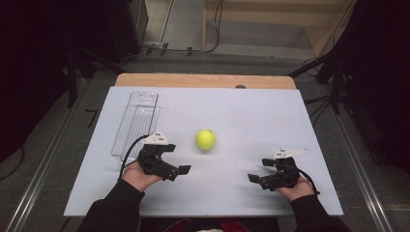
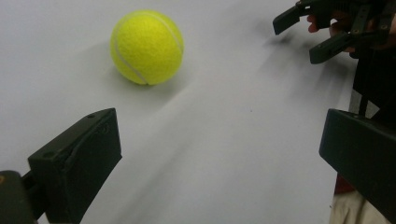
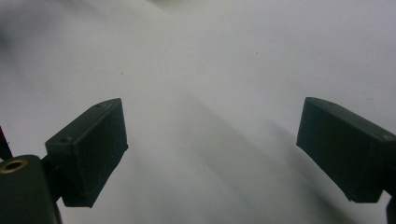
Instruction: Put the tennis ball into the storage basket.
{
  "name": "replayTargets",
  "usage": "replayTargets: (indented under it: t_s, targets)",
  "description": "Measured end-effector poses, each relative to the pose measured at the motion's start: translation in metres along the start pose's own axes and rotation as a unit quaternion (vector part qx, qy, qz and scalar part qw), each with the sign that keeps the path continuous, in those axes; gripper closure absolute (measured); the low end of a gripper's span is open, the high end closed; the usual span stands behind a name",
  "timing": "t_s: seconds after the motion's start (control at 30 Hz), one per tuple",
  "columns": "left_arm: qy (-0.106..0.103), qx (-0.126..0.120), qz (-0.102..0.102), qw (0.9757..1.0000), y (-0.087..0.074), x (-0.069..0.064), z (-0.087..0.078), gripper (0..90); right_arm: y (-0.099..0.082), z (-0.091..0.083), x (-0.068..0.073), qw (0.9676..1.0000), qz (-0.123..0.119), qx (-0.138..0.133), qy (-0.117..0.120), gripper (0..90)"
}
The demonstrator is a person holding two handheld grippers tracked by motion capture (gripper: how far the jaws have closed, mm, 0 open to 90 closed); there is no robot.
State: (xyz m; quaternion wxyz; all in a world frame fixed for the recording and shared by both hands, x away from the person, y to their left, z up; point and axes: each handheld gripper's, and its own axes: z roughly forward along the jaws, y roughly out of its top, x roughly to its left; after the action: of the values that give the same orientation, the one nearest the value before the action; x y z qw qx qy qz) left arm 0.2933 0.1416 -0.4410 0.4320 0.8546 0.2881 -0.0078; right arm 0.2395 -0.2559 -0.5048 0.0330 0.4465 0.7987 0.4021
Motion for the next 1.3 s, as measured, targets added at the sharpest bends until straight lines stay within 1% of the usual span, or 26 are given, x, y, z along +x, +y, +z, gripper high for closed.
replayTargets:
  t_s: [0.03,0.1,0.13,0.23,0.27,0.43,0.47,0.57,0.9,1.1,1.2,1.27,1.3]
  targets:
    - [0.001,0.001,-0.004,1.0,0.002,0.0,0.001,0.0,0.0,0.0,0.0,1.0,0.0,0.0,0.0,7.0]
    - [0.0,0.002,-0.002,1.0,0.005,0.001,0.002,0.0,0.0,0.0,0.0,1.0,0.0,0.0,0.0,6.9]
    - [0.004,0.006,0.004,1.0,0.009,0.002,0.003,0.0,0.0,0.0,0.0,1.0,0.0,0.0,-0.001,6.9]
    - [0.006,0.005,0.005,1.0,0.012,0.003,0.005,0.0,0.0,0.0,0.0,1.0,0.0,-0.001,-0.001,7.0]
    - [0.004,0.008,0.001,1.0,0.014,0.004,0.007,0.0,0.0,0.0,0.001,1.0,-0.001,-0.001,0.0,6.9]
    - [0.005,0.011,0.001,0.9999,0.019,0.004,0.011,0.0,0.0,0.0,0.001,1.0,-0.002,-0.001,0.0,7.0]
    - [0.005,0.007,0.001,1.0,0.022,0.005,0.013,0.0,0.0,-0.001,0.001,1.0,-0.001,-0.001,0.0,6.9]
    - [0.005,0.006,0.002,1.0,0.026,0.006,0.016,0.0,0.0,-0.001,0.0,1.0,-0.001,-0.003,0.0,7.0]
    - [0.01,0.01,0.008,0.9999,0.038,0.009,0.025,0.0,0.0,-0.001,0.001,1.0,-0.003,-0.002,-0.001,7.0]
    - [0.016,0.015,0.009,0.9997,0.046,0.013,0.035,0.0,0.0,-0.001,0.002,1.0,-0.003,-0.002,0.0,7.0]
    - [0.014,0.017,0.007,0.9997,0.049,0.016,0.038,0.0,0.0,-0.001,0.001,1.0,-0.002,-0.002,0.001,7.0]
    - [0.015,0.016,0.011,0.9997,0.052,0.017,0.04,0.0,0.0,-0.001,0.001,1.0,-0.002,-0.002,0.001,7.0]
    - [0.015,0.017,0.008,0.9997,0.053,0.017,0.042,0.0,0.0,-0.001,0.002,1.0,-0.002,-0.002,0.002,7.0]
